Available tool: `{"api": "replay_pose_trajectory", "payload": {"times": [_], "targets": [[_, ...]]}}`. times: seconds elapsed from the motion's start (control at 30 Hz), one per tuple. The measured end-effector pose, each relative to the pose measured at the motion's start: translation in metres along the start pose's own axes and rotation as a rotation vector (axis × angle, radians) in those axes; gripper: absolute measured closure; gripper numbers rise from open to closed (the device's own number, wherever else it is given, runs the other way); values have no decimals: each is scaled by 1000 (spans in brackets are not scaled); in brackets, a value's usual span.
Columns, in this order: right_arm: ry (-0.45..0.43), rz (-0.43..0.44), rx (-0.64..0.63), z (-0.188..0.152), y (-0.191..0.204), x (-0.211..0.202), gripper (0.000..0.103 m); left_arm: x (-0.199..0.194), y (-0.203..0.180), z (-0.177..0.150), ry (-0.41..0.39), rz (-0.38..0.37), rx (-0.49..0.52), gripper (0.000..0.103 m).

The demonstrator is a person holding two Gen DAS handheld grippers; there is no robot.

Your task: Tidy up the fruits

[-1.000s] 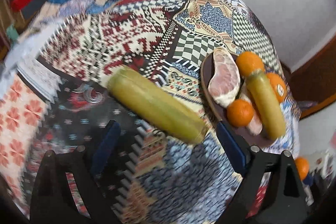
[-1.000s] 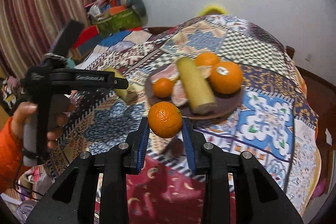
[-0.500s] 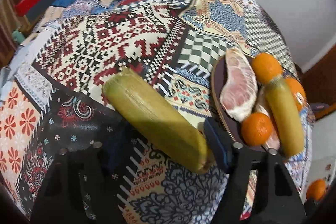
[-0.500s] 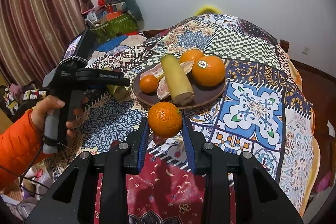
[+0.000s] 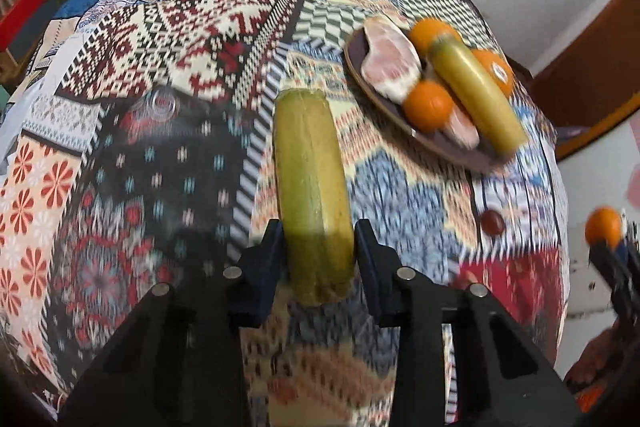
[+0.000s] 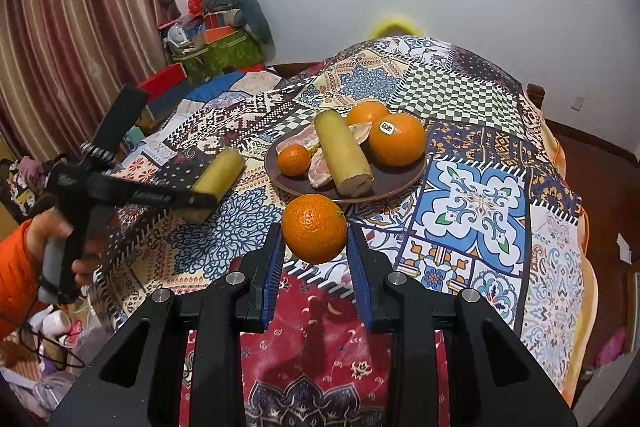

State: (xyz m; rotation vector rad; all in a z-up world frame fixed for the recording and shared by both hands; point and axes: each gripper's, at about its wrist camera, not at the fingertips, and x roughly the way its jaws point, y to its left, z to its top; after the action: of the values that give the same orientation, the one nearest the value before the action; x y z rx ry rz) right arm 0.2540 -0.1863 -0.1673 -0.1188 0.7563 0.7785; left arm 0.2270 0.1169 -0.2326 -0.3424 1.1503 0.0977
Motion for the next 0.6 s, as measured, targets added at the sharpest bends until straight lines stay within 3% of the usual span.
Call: {"api": "replay_pose_trajectory", "payload": {"times": [0.2,0.6], "targets": [[-8,0,1,2,3,-6,74,-8,-3,-14,36,5,36,69],[-19,1,1,7,2,-3,74,9,-10,17,29,5,71,67]]}}
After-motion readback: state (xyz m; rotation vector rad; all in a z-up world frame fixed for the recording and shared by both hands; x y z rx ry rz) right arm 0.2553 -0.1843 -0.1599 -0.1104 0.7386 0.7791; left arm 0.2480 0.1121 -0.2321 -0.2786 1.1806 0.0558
